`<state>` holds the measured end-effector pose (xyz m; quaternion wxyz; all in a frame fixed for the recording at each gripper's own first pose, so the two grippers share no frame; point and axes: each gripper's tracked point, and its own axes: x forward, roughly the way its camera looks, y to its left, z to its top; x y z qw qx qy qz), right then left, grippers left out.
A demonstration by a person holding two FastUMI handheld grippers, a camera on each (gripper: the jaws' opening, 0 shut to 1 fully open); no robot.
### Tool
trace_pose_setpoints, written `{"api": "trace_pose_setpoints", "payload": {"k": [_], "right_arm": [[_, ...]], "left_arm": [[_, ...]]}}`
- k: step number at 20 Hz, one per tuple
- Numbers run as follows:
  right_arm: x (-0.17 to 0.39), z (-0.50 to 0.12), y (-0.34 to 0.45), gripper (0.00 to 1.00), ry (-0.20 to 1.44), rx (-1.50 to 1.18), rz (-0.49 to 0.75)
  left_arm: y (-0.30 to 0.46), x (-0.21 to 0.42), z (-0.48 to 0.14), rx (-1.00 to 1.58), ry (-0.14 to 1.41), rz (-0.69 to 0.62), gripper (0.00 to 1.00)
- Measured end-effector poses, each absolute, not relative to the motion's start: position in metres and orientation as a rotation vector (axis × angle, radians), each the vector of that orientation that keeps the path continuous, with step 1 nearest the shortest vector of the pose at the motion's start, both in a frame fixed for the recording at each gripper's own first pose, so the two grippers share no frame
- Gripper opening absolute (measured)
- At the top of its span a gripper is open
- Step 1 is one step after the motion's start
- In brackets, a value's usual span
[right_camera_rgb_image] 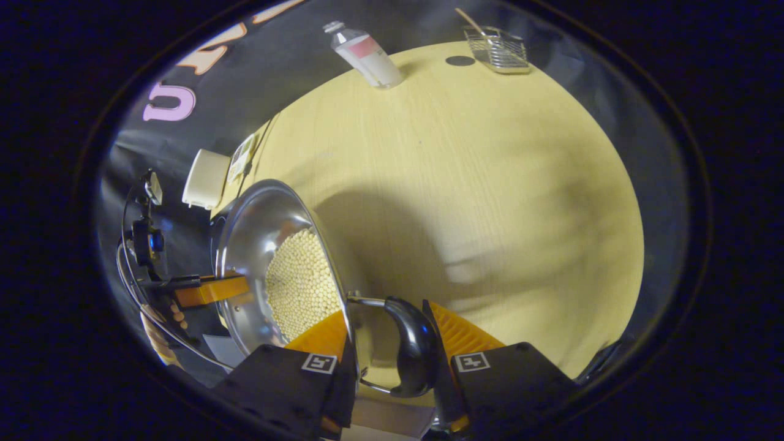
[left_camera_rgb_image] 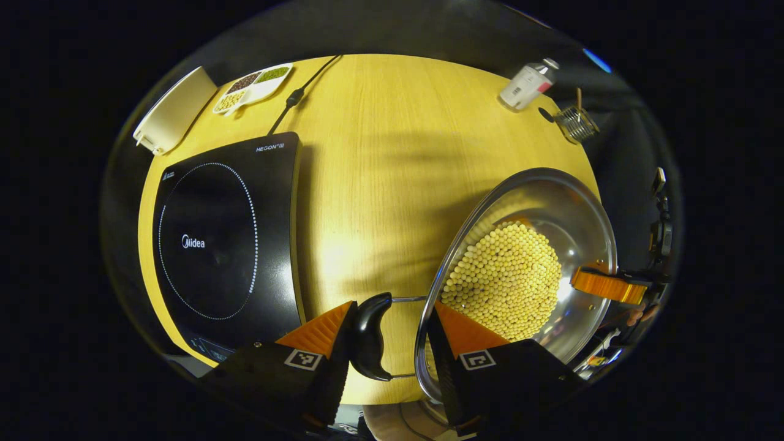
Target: First push the handle of the pot to place it horizontally, then grasp the pot with both hands and set it on the induction cooktop.
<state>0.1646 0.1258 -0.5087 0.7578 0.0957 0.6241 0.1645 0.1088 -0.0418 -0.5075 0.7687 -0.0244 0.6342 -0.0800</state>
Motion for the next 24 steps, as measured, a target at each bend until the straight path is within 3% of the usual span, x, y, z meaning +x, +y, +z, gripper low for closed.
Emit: {"api": "trace_pose_setpoints", "payload": {"k": [5,6,8,9,10,12,17,18,20,21,22,24], "right_arm": [[0.128,-0.495,0.124,0.50,1.307,0.251,0.271],[0.117,-0.491,0.126,0.54,1.292,0.260,0.247],[0.097,-0.484,0.132,0.54,1.261,0.280,0.200],[0.084,-0.480,0.138,0.50,1.250,0.294,0.175],[0.075,-0.477,0.145,0.55,1.237,0.301,0.154],[0.054,-0.470,0.163,0.55,1.210,0.312,0.124],[0.014,-0.465,0.230,0.55,1.175,0.358,0.089],[0.009,-0.464,0.243,0.50,1.169,0.357,0.088],[0.004,-0.459,0.267,0.50,1.154,0.344,0.092],[0.003,-0.457,0.279,0.55,1.150,0.333,0.098],[0.002,-0.455,0.290,0.50,1.147,0.323,0.105],[0.001,-0.452,0.311,0.50,1.146,0.302,0.123]], "left_arm": [[-0.035,0.124,-0.505,0.003,1.377,-0.278,0.67],[-0.034,0.124,-0.504,0.017,1.376,-0.306,0.67],[-0.031,0.129,-0.505,0.050,1.363,-0.368,0.70],[-0.029,0.131,-0.504,0.072,1.358,-0.404,0.66],[-0.026,0.132,-0.505,0.090,1.354,-0.430,0.66],[-0.024,0.133,-0.506,0.127,1.347,-0.471,0.66],[-0.025,0.148,-0.500,0.168,1.308,-0.507,0.66],[-0.026,0.148,-0.499,0.170,1.302,-0.510,0.66],[-0.026,0.147,-0.502,0.169,1.292,-0.506,0.66],[-0.026,0.146,-0.504,0.163,1.284,-0.500,0.66],[-0.027,0.145,-0.504,0.157,1.280,-0.493,0.66],[-0.025,0.144,-0.504,0.139,1.274,-0.474,0.66]]}}
